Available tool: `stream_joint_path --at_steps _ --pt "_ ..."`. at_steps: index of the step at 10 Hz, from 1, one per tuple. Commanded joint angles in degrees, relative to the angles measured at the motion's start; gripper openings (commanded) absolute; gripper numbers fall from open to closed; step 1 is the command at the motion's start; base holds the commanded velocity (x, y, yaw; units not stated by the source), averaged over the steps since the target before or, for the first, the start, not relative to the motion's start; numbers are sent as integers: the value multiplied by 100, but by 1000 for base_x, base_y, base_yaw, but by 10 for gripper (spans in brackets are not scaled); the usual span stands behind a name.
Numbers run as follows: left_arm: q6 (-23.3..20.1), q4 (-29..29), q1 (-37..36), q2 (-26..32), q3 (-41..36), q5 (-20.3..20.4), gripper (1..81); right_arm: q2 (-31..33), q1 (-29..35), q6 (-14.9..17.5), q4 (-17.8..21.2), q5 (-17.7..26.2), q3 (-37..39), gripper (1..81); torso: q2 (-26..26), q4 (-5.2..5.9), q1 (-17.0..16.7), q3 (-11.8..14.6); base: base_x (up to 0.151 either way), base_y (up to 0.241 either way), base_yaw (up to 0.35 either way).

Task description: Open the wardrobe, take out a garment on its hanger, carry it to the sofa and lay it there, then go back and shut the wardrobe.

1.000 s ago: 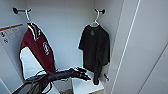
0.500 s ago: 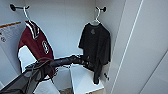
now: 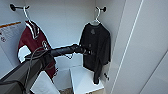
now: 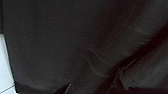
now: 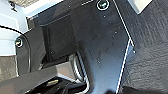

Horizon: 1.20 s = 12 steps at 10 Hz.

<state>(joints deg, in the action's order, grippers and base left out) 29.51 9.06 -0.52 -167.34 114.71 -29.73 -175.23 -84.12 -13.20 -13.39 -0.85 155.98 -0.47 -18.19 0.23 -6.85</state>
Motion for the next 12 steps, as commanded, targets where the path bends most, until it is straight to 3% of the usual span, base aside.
stream_joint_path --at_steps 1,5,8,12 --pt "466 -9 -1428 -115 297 160 811 3 259 -16 134 305 2 811 0 0 0 0 0 0 0" --pt "976 -10 -2025 -195 692 433 811 3 241 -16 231 296 -25 811 0 0 2 -2 0 0 0" --pt "1698 -9 -2350 -133 781 785 811 -24 241 -16 275 296 -25 811 0 0 2 -2 0 0 0" --pt "2295 -9 -2738 -177 859 1206 811 -41 232 -16 310 296 -7 811 2 0 2 -2 0 0 0"
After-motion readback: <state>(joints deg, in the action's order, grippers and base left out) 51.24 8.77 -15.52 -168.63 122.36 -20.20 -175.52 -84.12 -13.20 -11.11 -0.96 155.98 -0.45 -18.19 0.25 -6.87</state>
